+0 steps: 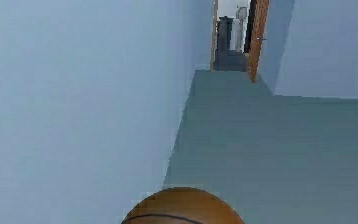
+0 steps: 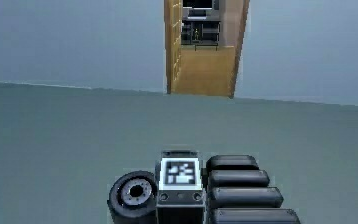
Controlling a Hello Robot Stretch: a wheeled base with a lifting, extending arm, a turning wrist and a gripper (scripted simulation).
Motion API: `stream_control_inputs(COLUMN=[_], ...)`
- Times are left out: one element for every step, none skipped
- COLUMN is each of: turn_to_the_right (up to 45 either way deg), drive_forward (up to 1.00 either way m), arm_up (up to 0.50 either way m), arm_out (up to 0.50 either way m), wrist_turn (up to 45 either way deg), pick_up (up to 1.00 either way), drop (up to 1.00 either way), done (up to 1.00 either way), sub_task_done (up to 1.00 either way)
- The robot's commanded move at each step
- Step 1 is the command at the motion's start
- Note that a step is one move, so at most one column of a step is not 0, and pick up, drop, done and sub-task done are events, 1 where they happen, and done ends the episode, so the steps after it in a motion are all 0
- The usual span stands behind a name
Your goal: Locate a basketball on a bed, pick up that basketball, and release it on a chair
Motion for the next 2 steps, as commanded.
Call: stream_control_inputs(turn_to_the_right=[45.0,45.0], drive_forward=[0.0,0.0], arm_up=[0.0,0.0], arm_out=[0.0,0.0], wrist_turn=[0.0,0.0], pick_up=[0.0,0.0], drop=[0.0,0.0], done=[0.0,0.0], sub_task_done=[0.0,0.0])
